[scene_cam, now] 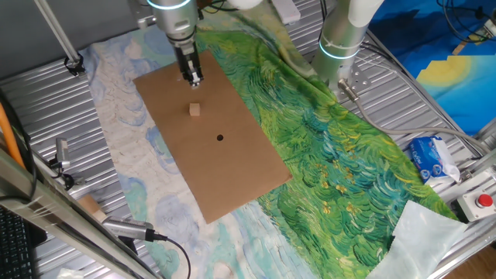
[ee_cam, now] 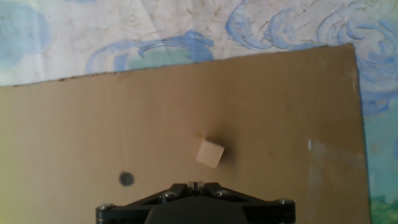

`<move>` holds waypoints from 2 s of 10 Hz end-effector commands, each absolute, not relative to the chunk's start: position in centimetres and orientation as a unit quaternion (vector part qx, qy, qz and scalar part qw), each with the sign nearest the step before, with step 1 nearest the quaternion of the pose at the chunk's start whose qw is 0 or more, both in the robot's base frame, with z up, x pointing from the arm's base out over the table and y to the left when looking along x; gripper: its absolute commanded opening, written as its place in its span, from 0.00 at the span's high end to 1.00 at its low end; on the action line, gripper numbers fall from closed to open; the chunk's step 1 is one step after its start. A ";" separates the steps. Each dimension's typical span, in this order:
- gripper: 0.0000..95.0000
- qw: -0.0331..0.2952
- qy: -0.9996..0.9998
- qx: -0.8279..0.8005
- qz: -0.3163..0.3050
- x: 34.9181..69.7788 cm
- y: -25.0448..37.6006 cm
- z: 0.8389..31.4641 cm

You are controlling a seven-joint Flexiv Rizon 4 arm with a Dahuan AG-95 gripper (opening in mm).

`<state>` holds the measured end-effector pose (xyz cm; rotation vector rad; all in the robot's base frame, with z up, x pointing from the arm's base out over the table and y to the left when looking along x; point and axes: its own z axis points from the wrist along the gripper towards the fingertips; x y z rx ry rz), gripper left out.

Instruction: Hold a small block with the gripper and sweep it from left to right on the table

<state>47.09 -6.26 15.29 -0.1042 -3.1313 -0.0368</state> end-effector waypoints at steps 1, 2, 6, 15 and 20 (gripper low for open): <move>1.00 0.003 -0.999 -0.035 -0.012 47.5 -6.5 14.3; 1.00 -0.002 -0.999 -0.037 -0.013 47.9 -6.8 13.4; 1.00 -0.005 -0.999 -0.042 -0.016 48.7 -7.1 11.6; 1.00 -0.001 -0.999 -0.051 -0.017 48.6 -7.1 11.6; 1.00 0.001 -0.999 -0.030 -0.014 48.6 -7.1 11.6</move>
